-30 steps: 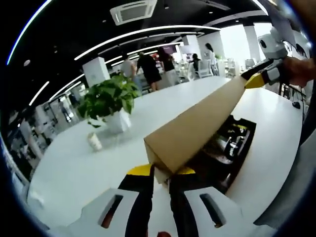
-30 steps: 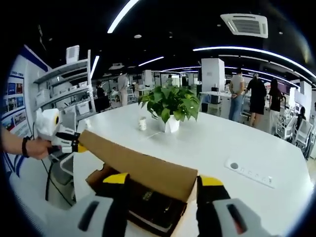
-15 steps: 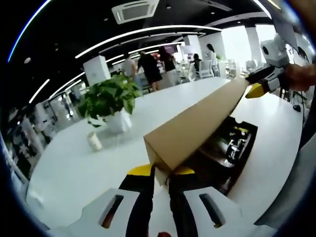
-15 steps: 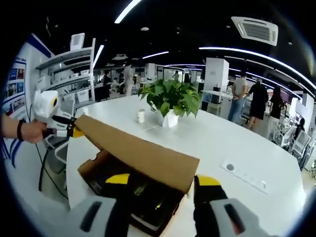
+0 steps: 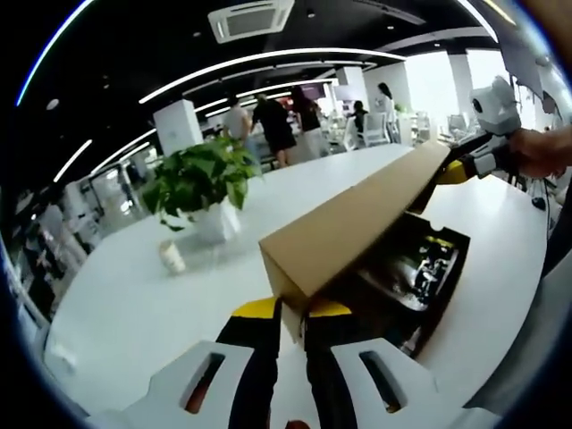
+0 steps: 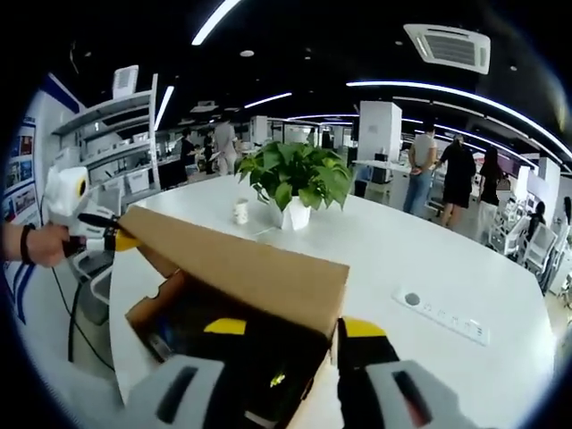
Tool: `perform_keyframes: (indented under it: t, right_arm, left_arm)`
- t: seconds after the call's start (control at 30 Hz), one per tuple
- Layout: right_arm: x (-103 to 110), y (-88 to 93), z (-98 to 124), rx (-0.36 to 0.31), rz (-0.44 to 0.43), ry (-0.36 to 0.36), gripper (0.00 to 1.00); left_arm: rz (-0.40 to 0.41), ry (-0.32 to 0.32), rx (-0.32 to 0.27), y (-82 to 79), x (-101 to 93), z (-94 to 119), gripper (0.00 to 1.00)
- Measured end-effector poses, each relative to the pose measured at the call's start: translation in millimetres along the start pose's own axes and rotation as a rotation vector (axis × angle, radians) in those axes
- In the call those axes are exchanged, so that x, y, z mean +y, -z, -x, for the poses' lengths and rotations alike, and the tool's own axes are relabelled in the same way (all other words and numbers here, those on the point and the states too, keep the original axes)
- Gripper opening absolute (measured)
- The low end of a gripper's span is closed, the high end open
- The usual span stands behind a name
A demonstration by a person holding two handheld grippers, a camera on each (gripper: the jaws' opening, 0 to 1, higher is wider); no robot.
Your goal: Operate the shoe box by opening the lid, removing the specified soft item, and placing it in the target area until the item is outside and the box remains undamaged.
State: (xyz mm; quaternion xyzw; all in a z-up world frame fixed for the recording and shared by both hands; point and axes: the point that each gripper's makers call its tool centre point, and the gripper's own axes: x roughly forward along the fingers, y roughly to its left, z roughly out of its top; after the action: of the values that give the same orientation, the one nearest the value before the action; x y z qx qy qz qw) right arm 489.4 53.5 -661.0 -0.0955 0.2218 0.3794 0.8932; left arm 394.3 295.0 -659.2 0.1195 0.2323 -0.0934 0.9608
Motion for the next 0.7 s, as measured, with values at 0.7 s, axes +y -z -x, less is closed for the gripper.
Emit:
perform_keyframes:
  t: [0.7]
  right_arm:
    - [-15.8, 3.9, -22.0, -0.006, -0.062, 0.043, 0.21]
  left_arm:
    - [0.009, -0.018, -0.018, -8.3, 11.2, -9.9, 0.05]
